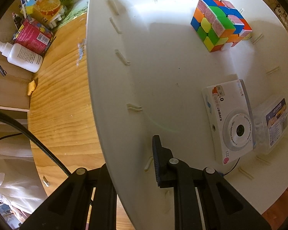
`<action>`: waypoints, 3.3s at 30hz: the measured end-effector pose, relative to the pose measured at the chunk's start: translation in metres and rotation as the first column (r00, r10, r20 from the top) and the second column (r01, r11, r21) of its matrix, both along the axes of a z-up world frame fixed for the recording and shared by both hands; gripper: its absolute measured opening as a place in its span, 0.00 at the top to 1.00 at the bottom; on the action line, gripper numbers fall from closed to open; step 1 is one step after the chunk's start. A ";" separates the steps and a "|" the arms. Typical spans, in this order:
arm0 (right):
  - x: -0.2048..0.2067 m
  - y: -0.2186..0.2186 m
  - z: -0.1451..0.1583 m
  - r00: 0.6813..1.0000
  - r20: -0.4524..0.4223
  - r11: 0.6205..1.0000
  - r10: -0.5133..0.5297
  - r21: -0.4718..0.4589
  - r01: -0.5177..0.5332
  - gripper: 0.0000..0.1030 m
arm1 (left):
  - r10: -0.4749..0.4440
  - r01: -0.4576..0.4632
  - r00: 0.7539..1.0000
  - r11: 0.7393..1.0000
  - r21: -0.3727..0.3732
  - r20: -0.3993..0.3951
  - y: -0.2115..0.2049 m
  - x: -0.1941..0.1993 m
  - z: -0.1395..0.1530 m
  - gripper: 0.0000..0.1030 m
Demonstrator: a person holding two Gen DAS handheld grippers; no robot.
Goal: Organize rigid objects
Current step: 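Carry the orange case into the tray and release it, then withdraw the right tool toward the remaining items on the desk, then close the right tool on the flat white plastic paddle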
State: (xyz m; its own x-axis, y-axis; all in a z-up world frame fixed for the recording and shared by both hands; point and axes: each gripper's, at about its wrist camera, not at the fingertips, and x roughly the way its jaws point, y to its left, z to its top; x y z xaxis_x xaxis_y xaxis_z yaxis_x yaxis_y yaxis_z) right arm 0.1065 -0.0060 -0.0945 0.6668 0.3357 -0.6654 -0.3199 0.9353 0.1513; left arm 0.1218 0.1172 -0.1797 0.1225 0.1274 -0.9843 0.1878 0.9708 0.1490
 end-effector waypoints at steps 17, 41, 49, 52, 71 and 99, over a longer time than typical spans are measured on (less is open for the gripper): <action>0.002 0.059 -0.021 0.984 -0.081 0.978 0.161 -0.122 -0.170 0.24 | 0.015 -0.015 1.000 0.999 -0.034 0.004 0.006 0.000 0.000 0.84; 0.002 -0.012 -0.010 0.988 0.068 0.989 -0.135 -0.044 0.138 0.18 | 0.029 -0.029 1.000 0.999 -0.036 0.005 0.009 0.000 -0.001 0.84; 0.003 -0.075 -0.017 0.950 0.038 0.950 -0.309 -0.029 0.310 0.18 | 0.040 -0.041 0.999 0.998 -0.050 -0.007 0.014 0.003 -0.003 0.84; 0.001 -0.098 -0.023 0.939 0.008 0.938 -0.343 -0.059 0.343 0.18 | 0.042 -0.042 0.999 0.998 -0.045 -0.011 0.015 0.006 -0.002 0.84; 0.039 -0.210 -0.025 0.959 -0.195 0.937 -0.204 -0.322 0.134 0.18 | 0.118 -0.119 0.993 0.992 -0.032 -0.021 0.022 0.018 -0.005 0.84; 0.069 -0.241 -0.107 0.887 -0.426 0.965 -0.180 -0.253 0.074 0.18 | 0.119 -0.119 0.993 0.992 -0.048 -0.014 0.027 0.008 -0.005 0.80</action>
State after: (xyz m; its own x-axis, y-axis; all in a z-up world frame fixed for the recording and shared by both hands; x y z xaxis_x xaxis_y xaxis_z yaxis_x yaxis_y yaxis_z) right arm 0.1751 -0.2474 -0.2015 0.3121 0.0760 -0.9470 -0.1451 0.9889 0.0315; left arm 0.1294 0.1442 -0.1845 0.0988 0.0924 -0.9908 0.0716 0.9924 0.0997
